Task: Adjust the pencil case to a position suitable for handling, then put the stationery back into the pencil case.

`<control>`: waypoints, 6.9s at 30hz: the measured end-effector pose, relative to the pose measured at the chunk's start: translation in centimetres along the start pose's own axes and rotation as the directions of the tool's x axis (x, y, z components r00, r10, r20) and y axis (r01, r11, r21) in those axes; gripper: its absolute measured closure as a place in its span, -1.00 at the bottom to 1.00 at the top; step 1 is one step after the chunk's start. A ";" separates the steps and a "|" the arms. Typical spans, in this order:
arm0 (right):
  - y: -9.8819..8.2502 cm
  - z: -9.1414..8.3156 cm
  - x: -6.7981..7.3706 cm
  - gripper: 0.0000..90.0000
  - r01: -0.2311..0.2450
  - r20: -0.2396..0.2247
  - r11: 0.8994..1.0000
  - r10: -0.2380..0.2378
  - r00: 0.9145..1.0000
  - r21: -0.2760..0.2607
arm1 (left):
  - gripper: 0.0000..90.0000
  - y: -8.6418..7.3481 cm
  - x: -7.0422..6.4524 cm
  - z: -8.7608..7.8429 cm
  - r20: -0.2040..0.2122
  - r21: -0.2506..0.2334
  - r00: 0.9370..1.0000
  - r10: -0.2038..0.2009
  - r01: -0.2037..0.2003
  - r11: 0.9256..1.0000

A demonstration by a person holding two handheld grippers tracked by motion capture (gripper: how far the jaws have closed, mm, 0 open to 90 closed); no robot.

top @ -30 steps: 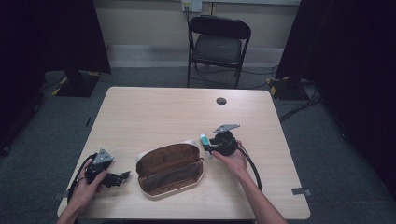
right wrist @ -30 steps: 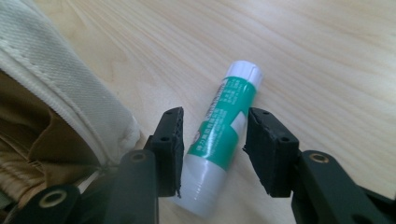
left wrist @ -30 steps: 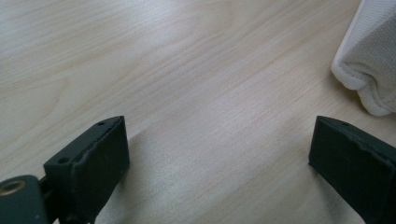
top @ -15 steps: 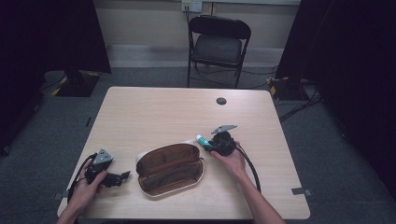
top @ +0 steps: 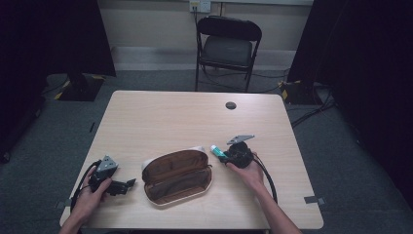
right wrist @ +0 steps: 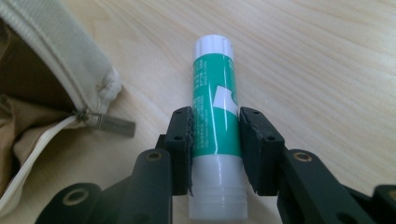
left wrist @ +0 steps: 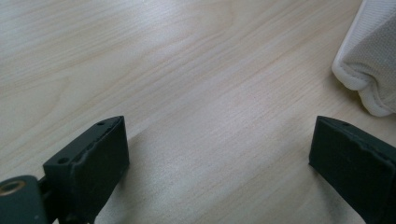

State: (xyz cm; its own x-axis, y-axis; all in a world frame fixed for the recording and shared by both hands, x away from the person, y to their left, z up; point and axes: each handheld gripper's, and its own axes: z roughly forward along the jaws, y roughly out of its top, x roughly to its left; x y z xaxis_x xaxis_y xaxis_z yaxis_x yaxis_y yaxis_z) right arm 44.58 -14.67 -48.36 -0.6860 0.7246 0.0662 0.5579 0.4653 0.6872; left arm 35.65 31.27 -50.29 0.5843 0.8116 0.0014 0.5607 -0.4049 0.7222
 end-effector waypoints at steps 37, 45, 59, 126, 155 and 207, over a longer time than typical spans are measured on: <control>-1.7 -1.1 0.5 0.47 0.061 0.016 0.998 -0.061 0.998 0.006 | -0.90 0.0 -0.1 0.0 -0.008 0.001 1.000 -0.006 0.006 1.000; -1.8 -1.8 0.0 0.47 0.036 -0.007 0.999 -0.036 0.999 -0.018 | -0.90 0.0 -0.1 0.0 -0.008 0.000 1.000 -0.007 0.007 1.000; -1.6 -4.0 0.4 0.47 0.041 -0.023 0.998 -0.042 0.999 -0.051 | -0.91 0.0 -0.1 0.0 -0.008 0.001 1.000 -0.006 0.006 1.000; 3.7 -4.1 11.5 0.47 0.295 -0.367 0.948 -0.319 0.873 -0.123 | -0.94 0.0 -0.1 0.1 -0.004 0.001 1.000 -0.009 0.009 1.000; 7.0 1.5 12.8 0.38 0.322 -0.426 0.946 -0.308 0.850 -0.042 | -0.96 0.1 -0.1 0.1 0.000 0.007 1.000 -0.007 0.007 1.000; 4.4 -5.0 6.5 0.24 0.112 -0.244 0.983 -0.146 0.959 -0.146 | -0.99 0.1 -0.2 0.2 -0.011 0.013 1.000 -0.011 0.011 1.000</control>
State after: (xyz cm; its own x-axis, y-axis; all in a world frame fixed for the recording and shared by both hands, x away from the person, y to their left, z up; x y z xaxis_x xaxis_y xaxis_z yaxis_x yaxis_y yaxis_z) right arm 40.23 -10.49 -41.28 -0.8530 0.5028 0.1397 0.4031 0.4648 0.7884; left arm 35.69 30.97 -50.33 0.5716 0.8205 0.0011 0.5746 -0.4013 0.7133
